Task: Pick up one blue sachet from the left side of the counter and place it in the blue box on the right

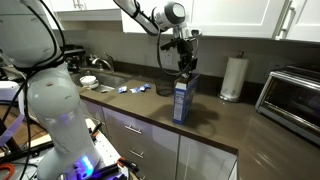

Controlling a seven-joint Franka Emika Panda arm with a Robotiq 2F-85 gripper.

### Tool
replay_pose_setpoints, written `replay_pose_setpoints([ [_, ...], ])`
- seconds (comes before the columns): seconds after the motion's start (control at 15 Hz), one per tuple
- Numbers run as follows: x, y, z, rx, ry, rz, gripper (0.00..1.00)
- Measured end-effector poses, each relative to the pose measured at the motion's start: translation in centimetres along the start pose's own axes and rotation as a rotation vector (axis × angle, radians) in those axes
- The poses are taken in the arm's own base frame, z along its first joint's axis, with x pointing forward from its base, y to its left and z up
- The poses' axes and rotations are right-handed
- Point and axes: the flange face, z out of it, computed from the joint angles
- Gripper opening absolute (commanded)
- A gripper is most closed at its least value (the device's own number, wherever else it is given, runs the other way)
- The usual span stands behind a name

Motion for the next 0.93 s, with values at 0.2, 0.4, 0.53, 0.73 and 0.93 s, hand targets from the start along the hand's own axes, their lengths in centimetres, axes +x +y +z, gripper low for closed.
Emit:
replay_pose_setpoints([
  [0.2, 0.7, -0.3, 0.9, -0.009, -0.011, -0.005, 0.42],
  [0.4, 0.8, -1.2, 0.9, -0.01, -0.01, -0.022, 0.62],
  [0.53, 0.5, -2.6, 0.1, -0.007, 0.004, -0.052, 0.75],
  [0.73, -0.6, -5.2, -1.7, -0.001, 0.034, -0.108, 0.94],
  [0.93, -2.2, -7.3, -3.4, 0.002, 0.059, -0.155, 1.0],
])
